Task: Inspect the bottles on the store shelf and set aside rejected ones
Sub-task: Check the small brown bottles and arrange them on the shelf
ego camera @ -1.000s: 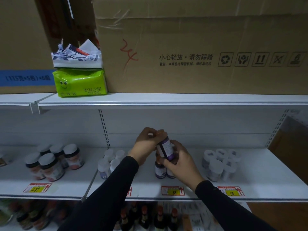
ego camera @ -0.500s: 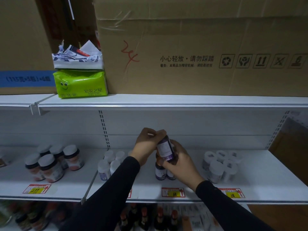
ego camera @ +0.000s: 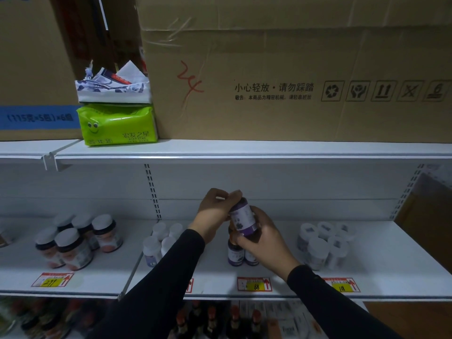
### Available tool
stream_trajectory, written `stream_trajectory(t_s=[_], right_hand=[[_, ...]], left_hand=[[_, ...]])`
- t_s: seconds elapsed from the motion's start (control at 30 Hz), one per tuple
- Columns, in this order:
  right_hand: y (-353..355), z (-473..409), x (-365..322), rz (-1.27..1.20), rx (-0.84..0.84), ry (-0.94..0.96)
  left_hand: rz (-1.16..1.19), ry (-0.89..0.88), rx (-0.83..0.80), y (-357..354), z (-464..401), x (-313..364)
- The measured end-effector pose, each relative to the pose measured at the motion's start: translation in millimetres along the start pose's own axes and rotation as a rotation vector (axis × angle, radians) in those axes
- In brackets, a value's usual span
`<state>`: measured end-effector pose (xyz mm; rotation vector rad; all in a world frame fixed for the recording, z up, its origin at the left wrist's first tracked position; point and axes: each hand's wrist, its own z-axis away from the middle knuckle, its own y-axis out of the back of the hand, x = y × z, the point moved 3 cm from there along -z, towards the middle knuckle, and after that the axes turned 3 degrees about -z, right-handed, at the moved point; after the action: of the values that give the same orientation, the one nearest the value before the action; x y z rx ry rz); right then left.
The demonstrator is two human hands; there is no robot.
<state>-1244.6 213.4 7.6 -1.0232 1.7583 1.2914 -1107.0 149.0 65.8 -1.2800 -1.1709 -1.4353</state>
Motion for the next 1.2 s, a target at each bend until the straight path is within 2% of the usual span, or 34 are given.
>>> stream_trajectory(t_s=[0.3,0.53,0.9,1.2], right_hand=[[2,2,-2,0.0,-0.059,-0.024],[-1,0,-5,-0.002,-0.082,-0.025],[3,2,-13,0.006,-0.104,0.022],[9,0,-18,-0.023,-0.079,0.039]], left_hand=[[-0.016,-0.034,-0.155,3,-1,5],[-0.013,-0.084,-0.041,3,-1,5],[-0.133,-0.094,-0.139,0,0,4],[-0.141,-0.099,-0.111,0,0,2]])
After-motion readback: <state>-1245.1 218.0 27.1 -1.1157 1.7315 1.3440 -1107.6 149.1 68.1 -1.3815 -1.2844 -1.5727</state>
